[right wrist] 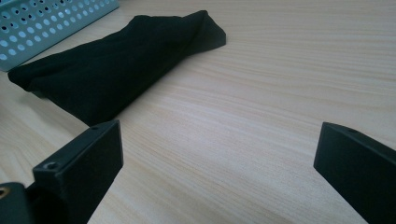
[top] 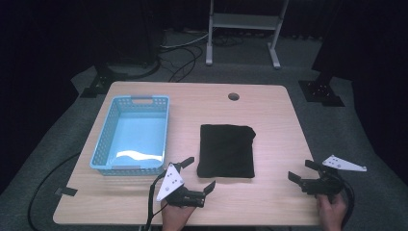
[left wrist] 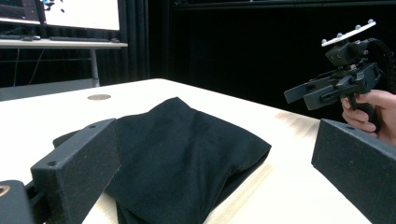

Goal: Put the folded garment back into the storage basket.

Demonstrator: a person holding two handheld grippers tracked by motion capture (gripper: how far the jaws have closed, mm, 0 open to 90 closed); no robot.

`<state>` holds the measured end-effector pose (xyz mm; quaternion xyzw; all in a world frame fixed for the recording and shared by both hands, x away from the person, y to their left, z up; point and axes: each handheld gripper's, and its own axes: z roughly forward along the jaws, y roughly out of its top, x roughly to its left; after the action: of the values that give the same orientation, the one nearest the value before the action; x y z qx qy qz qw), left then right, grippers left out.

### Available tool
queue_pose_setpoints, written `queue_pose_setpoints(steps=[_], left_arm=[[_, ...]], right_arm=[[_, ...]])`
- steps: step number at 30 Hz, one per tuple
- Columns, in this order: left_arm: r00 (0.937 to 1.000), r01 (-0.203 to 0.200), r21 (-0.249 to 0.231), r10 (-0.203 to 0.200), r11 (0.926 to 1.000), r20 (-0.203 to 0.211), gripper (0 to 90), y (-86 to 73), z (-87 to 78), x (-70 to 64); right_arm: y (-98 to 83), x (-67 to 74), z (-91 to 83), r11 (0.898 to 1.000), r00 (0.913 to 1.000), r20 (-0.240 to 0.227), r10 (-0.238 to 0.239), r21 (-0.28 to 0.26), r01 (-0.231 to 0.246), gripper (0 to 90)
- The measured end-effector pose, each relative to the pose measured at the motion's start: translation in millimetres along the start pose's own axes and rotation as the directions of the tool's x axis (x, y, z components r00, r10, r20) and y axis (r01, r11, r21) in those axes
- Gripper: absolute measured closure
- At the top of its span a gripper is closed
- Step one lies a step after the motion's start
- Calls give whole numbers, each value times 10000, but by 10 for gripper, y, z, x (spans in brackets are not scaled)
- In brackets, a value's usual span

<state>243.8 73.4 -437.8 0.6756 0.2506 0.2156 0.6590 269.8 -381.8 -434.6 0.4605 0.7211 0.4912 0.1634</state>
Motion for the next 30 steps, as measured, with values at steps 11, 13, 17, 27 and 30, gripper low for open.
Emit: queue_pose_setpoints(steps=[11, 13, 17, 27, 30], left_arm=[[9998, -182, 11, 182, 9998, 71, 10, 10, 19, -28], [9999, -67, -44, 68, 10000, 126, 10, 15, 26, -21], [9991, 141, 317, -154, 9994, 386, 11, 34, 70, -6], [9997, 217, 1095, -225, 9937, 61, 11, 118, 287, 3], [9996, 154, 1391, -122, 9902, -240, 11, 135, 378, 17]], right_arm=[[1, 0, -1, 10000, 10000, -5, 28, -16, -28, 15], [1, 0, -1, 10000, 10000, -6, 20, -11, -20, 14], [2, 4, 0, 10000, 10000, -1, 12, 0, -12, 14], [4, 4, 2, 10000, 10000, -51, -22, 18, 22, 14], [4, 3, 1, 10000, 10000, -56, -12, 8, 12, 14]])
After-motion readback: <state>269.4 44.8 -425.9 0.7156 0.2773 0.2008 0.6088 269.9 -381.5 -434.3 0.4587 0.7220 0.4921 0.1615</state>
